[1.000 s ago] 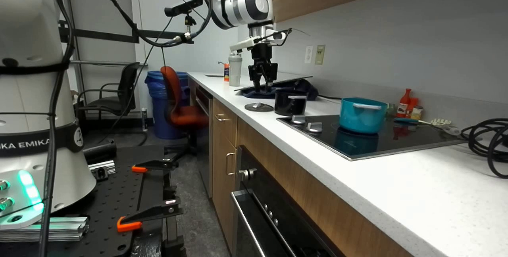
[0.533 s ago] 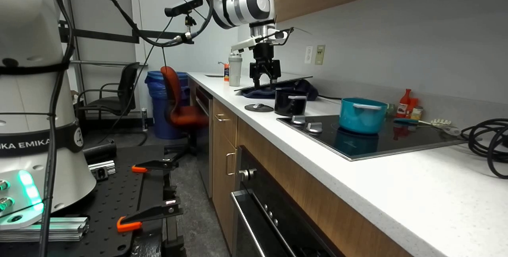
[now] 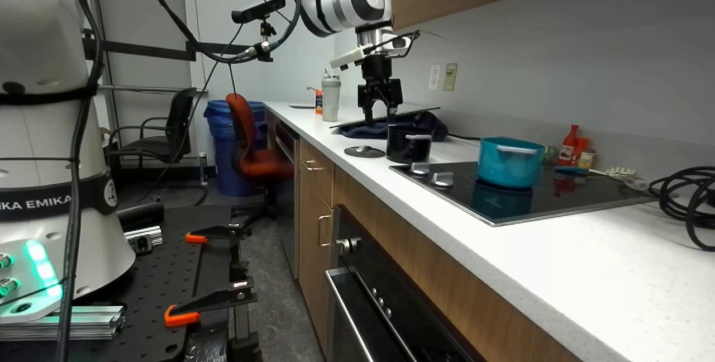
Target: Uncover the black pot and put the lid on the counter
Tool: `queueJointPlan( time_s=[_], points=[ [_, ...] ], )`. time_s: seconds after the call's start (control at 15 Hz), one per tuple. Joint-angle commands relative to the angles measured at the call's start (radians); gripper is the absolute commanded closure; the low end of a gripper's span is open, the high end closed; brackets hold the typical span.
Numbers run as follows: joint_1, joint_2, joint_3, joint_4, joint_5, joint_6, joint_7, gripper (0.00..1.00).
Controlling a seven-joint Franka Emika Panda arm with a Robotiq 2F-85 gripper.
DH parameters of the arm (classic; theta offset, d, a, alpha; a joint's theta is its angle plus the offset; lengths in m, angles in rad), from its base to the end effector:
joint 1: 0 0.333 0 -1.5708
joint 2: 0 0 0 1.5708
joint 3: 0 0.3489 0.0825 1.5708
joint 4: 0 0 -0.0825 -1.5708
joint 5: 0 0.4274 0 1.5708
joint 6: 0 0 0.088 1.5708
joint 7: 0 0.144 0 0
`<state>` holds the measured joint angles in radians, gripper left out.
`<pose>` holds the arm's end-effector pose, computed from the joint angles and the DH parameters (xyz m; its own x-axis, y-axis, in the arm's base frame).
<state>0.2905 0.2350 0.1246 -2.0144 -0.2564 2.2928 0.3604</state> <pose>0.5924 0.2456 0.3110 0.9712 0.2201 0.0908 0.2055 -0.9676 0.1470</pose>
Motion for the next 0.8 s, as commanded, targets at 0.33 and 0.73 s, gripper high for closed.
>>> queueJointPlan(
  time_s=[0.33, 0.73],
  points=[
    [-0.042, -0.229, -0.021, -0.278, -0.076, 0.132, 0.157, 0.0],
    [-0.121, -0.398, -0.009, -0.49, -0.129, 0.222, 0.308, 0.0]
  ],
)
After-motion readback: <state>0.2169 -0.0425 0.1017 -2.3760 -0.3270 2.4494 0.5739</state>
